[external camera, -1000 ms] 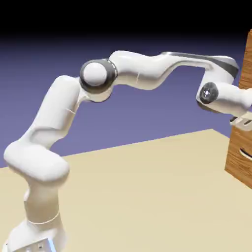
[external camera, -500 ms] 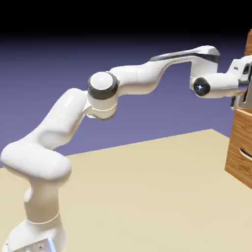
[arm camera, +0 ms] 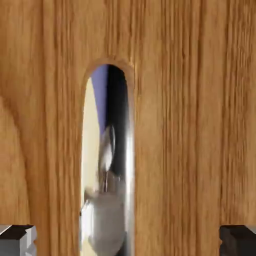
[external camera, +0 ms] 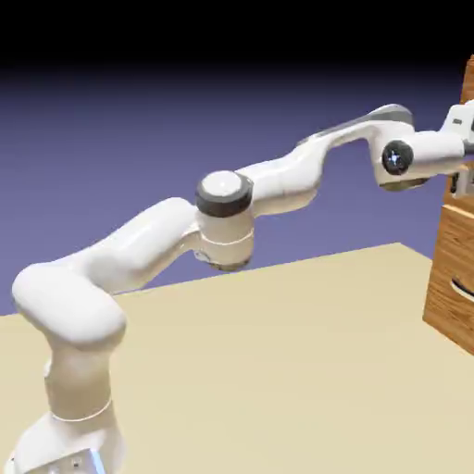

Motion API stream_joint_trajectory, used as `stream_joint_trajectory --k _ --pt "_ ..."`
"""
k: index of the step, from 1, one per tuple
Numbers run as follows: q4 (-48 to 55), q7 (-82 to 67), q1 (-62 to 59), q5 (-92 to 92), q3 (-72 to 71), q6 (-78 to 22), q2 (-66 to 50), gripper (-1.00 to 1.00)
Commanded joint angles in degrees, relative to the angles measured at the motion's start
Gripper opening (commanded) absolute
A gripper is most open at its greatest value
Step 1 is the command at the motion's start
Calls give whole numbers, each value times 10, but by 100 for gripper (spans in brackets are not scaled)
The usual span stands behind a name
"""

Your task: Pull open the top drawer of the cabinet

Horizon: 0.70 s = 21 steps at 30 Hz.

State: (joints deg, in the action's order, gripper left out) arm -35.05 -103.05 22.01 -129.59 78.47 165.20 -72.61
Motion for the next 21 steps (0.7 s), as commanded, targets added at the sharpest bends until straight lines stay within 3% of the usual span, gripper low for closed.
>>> stream_joint_trajectory --k 1,21 --pt "0 0 0 0 0 0 0 -100" --pt "-415 -302 266 -172 42 -114 135 -100"
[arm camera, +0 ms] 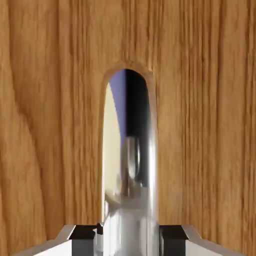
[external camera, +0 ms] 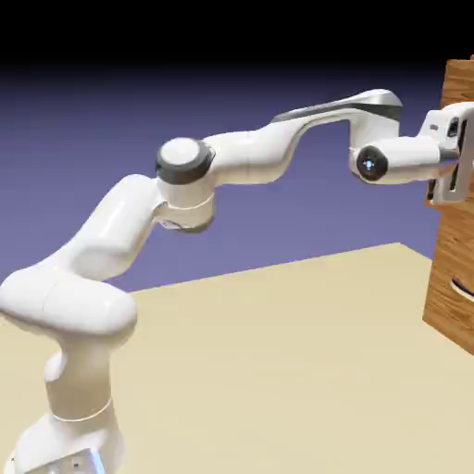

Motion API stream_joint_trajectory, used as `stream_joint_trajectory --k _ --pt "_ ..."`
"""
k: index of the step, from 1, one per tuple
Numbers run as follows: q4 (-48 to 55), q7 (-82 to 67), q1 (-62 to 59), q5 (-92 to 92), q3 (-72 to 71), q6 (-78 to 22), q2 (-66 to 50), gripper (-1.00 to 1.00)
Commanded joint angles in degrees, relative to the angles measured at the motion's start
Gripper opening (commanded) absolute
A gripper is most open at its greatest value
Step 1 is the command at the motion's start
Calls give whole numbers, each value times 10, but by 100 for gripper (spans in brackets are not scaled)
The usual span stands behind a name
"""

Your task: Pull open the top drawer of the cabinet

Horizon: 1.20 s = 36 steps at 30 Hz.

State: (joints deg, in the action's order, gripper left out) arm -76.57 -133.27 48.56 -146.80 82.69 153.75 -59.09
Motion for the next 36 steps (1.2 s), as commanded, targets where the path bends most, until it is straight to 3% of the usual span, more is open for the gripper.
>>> stream_joint_trajectory --k 1,13,20,33,34,36 --pt "-21 -10 15 -4 6 -6 6 -100" --pt "-268 -110 216 -25 114 -70 76 -100" --pt "-254 -267 222 -35 49 -6 221 -100" --pt "-439 -291 471 -28 267 -43 222 -100" --pt "-439 -291 471 -28 267 -43 222 100" --pt "-456 -288 492 -25 287 -46 215 100"
